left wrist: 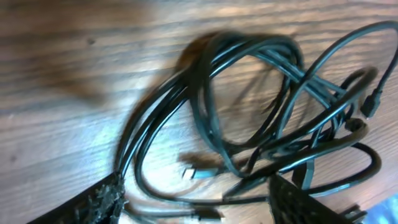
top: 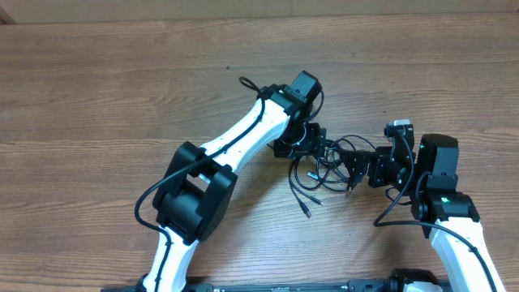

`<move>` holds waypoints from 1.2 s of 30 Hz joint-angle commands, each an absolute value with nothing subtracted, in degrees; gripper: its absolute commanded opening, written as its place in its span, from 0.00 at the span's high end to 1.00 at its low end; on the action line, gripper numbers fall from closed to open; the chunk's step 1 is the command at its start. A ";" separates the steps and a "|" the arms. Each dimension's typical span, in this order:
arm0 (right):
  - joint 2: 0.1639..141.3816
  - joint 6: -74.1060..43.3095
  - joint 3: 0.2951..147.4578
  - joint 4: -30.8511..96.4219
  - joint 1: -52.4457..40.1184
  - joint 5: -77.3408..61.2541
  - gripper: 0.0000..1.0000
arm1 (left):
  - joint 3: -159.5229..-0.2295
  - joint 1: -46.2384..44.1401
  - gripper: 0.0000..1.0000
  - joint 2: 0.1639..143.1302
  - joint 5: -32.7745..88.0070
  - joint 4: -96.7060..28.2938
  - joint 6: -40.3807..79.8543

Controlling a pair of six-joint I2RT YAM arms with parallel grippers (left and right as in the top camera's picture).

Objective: Untangle cables

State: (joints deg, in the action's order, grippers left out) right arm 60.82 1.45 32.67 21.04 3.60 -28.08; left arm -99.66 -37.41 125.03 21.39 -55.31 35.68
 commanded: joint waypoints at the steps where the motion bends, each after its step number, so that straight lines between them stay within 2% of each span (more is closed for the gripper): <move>1: 60.88 1.32 33.82 20.71 3.44 -27.94 0.00 | -103.20 -36.93 0.25 125.12 19.05 -57.93 46.41; 3: 60.90 1.30 33.82 20.71 3.44 -27.97 0.00 | -103.66 -36.93 0.19 125.14 18.61 -58.52 48.62; 8: 60.88 1.32 33.82 20.71 3.44 -27.94 0.00 | -103.66 -37.21 0.18 125.14 15.73 -58.46 53.43; 16: 60.88 1.30 33.82 20.71 3.44 -27.97 0.00 | -103.66 -37.58 0.17 125.27 9.91 -56.53 58.81; 21: 60.88 1.30 33.82 20.71 3.44 -27.97 0.00 | -103.66 -38.04 0.22 125.36 9.17 -54.87 60.53; 36: 60.88 1.30 33.82 20.71 3.44 -27.97 0.00 | -103.61 -42.24 0.21 125.36 2.33 -54.24 62.13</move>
State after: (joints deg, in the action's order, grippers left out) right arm 60.82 1.45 32.67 21.04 3.62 -28.08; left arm -102.17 -41.78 125.03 5.50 -54.39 60.75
